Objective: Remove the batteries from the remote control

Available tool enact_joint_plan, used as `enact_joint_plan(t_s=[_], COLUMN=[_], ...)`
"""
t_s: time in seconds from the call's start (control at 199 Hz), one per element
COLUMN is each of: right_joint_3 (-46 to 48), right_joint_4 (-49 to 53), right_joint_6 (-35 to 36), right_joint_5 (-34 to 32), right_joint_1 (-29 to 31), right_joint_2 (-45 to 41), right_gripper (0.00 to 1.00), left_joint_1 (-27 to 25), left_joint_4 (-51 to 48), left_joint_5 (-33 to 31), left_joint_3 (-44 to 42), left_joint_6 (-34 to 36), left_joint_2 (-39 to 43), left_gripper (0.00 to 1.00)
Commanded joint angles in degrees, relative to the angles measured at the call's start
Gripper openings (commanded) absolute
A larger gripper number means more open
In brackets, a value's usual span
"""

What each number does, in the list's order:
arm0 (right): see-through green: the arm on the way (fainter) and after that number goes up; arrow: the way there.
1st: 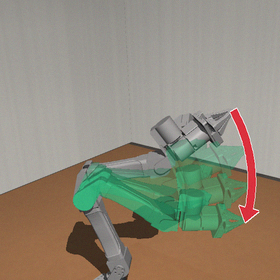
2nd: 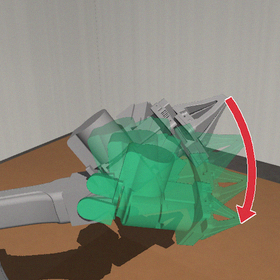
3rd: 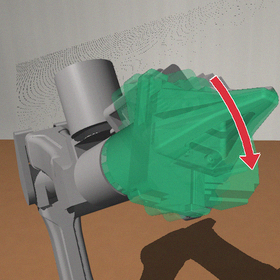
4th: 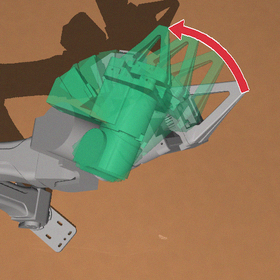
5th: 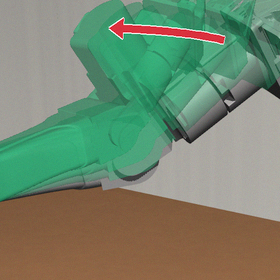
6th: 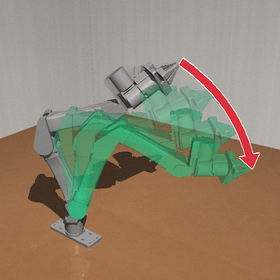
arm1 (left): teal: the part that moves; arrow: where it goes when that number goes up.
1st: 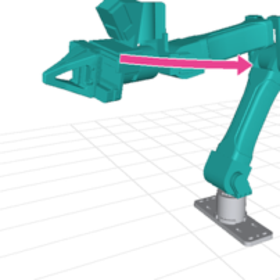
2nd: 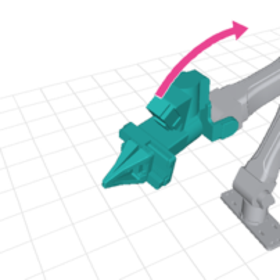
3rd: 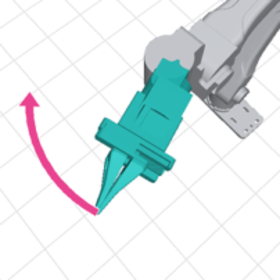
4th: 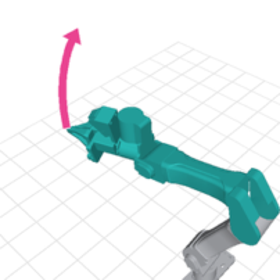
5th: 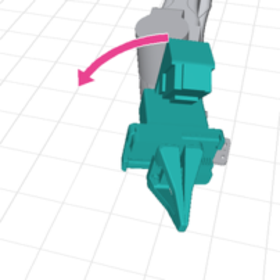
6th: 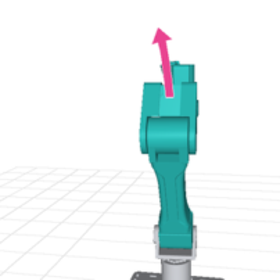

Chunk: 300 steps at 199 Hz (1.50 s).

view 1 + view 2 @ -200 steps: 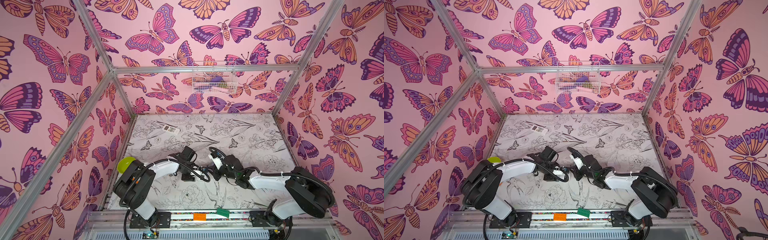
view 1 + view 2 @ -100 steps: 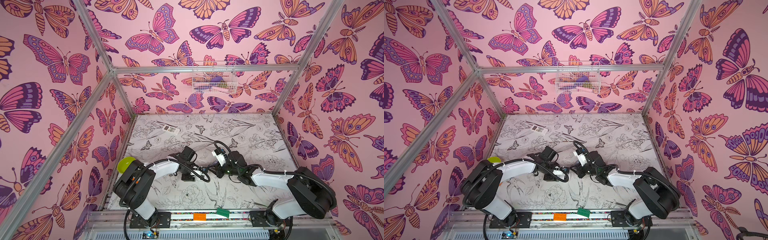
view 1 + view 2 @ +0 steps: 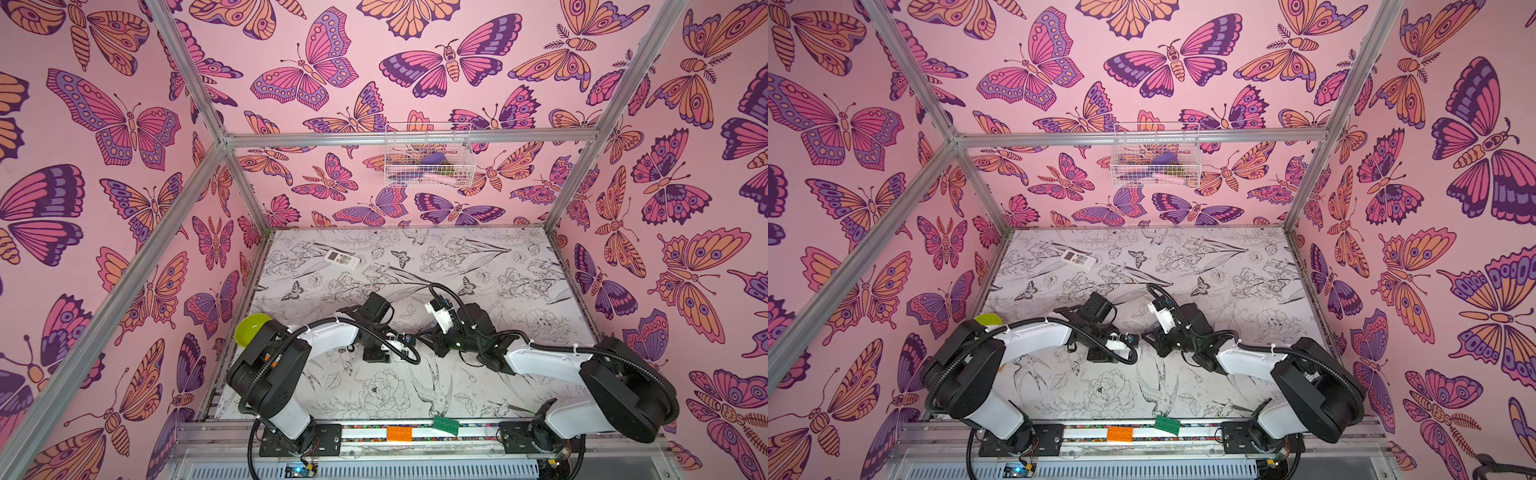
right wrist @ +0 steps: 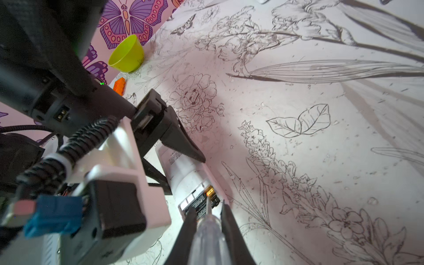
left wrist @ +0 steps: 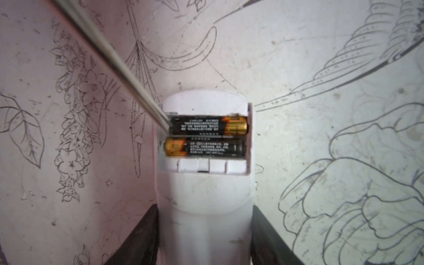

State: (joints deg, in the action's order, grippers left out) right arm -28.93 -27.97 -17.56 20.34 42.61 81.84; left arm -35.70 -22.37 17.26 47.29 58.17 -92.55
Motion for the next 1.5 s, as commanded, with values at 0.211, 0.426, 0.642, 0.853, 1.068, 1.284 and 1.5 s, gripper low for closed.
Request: enact_joint_plan(t_s=[0.211, 0.426, 0.642, 0.853, 1.068, 1.284, 1.5], right_joint_3=[2.43, 3.31, 3.03, 2.50, 3.74, 4.78, 5.32], right_joint_4=[-7.70, -9.79, -11.95, -11.21, -11.50, -12.35, -11.70], right_joint_6=[4.25, 4.65, 3.82, 4.35, 5.52, 7.70, 9.63], right_joint_5=[-6.84, -8.38, -8.26, -8.08, -11.63, -17.01, -18.78], right_joint_1=[3.48, 4.06, 4.87, 5.87, 6.49, 8.74, 9.80], right_joint_2=[-0.29, 1.08, 3.56, 3.76, 3.25, 2.07, 2.18], right_gripper=[0.00, 0.00, 0.00, 0.00, 0.00, 0.00, 0.00], left_joint_1=[-1.01, -1.02, -1.05, -1.08, -1.11, -1.07, -1.04], left_joint_4=[0.97, 1.01, 1.01, 1.01, 1.03, 0.94, 1.08], left_joint_5=[0.73, 0.85, 0.86, 0.99, 1.17, 1.24, 0.97], left_joint_3=[-1.01, -1.06, -1.07, -1.24, -1.30, -1.50, -1.39], left_joint_6=[-0.58, -0.67, -0.69, -0.68, -0.60, -0.56, -0.65], left_joint_2=[-1.79, -1.75, -1.72, -1.71, -1.53, -1.28, -1.29], left_gripper=[0.38, 0.38, 0.38, 0.38, 0.38, 0.38, 0.38])
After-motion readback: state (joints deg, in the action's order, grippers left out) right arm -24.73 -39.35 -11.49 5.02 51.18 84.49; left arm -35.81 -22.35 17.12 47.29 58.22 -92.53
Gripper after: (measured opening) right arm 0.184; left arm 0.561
